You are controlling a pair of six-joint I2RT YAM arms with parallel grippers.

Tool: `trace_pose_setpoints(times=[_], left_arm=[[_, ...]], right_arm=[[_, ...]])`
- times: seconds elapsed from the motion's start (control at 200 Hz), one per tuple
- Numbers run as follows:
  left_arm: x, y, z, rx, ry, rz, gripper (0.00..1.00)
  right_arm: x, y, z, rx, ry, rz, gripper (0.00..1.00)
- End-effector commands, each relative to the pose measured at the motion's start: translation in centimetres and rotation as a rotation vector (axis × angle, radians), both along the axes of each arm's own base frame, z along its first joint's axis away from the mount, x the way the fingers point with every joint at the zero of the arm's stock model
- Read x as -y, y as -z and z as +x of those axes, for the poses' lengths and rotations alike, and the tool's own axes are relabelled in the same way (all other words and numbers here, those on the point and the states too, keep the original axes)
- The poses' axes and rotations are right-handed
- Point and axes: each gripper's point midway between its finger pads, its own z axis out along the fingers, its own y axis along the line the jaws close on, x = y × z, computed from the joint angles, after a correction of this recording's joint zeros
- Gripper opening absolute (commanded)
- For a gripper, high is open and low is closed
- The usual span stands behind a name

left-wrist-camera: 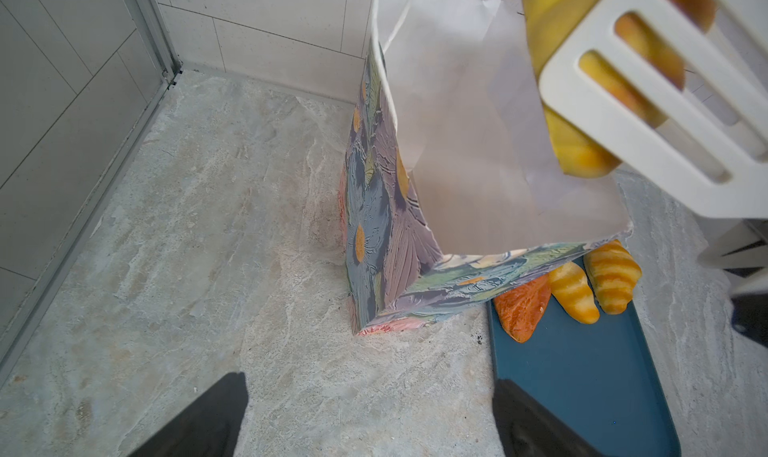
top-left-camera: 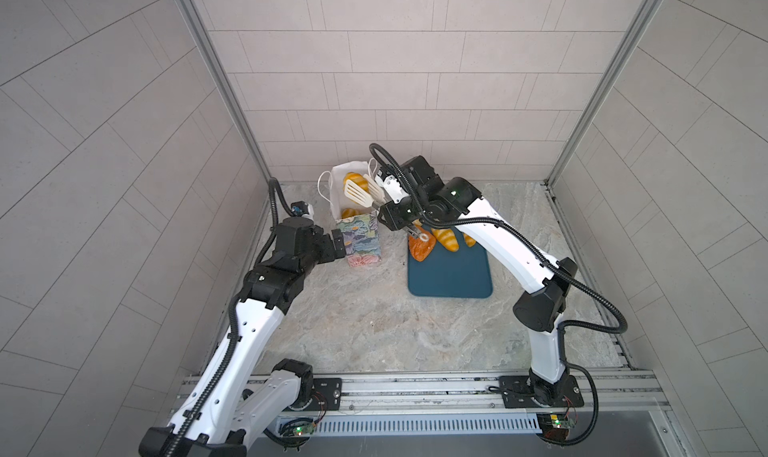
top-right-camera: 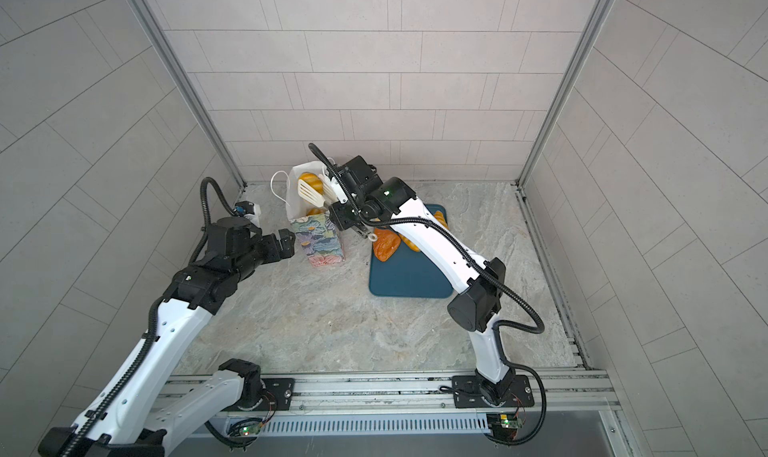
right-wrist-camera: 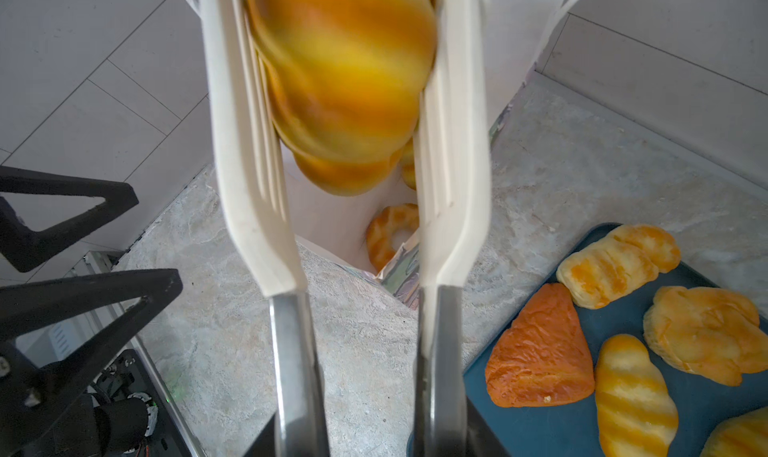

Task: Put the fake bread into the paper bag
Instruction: 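Open the tongs with the right gripper to drop the croissant into the bag, then move the empty tongs with the right gripper back over the teal tray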

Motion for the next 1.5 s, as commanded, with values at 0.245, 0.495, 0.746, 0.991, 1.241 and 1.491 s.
trace_pose_setpoints(times=[0.245, 0.495, 0.746, 0.991, 1.241, 1.491], left_arm=[[-0.3, -0.3, -0.5, 0.006, -0.004, 0.017, 1.00], [-0.2, -0.4, -0.6, 0.008, -0.003, 0.004, 1.00], [0.2, -0.7, -0.7, 0.014, 0.012, -0.009, 1.00], [0.6, -0.9, -0.6, 0.017, 0.022, -0.005, 1.00], [1.4, -1.1, -0.5, 0.021, 0.036, 0.018, 1.00], [2.0, -1.3, -0.8, 0.031, 0.050, 0.031, 1.00]], right_arm=[[0.4, -2.8, 0.1, 0.058, 0.005, 0.027, 0.56], [0.4, -3.5, -0.6, 0.068, -0.010, 0.030, 0.57], [1.6, -4.6, -1.4, 0.100, -0.017, 0.010, 0.57], [4.0, -5.3, -2.4, 0.146, 0.004, -0.044, 0.57], [6.9, -5.6, -3.0, 0.215, 0.052, -0.109, 0.57], [11.2, -5.0, -3.6, 0.257, 0.116, -0.186, 0.57]])
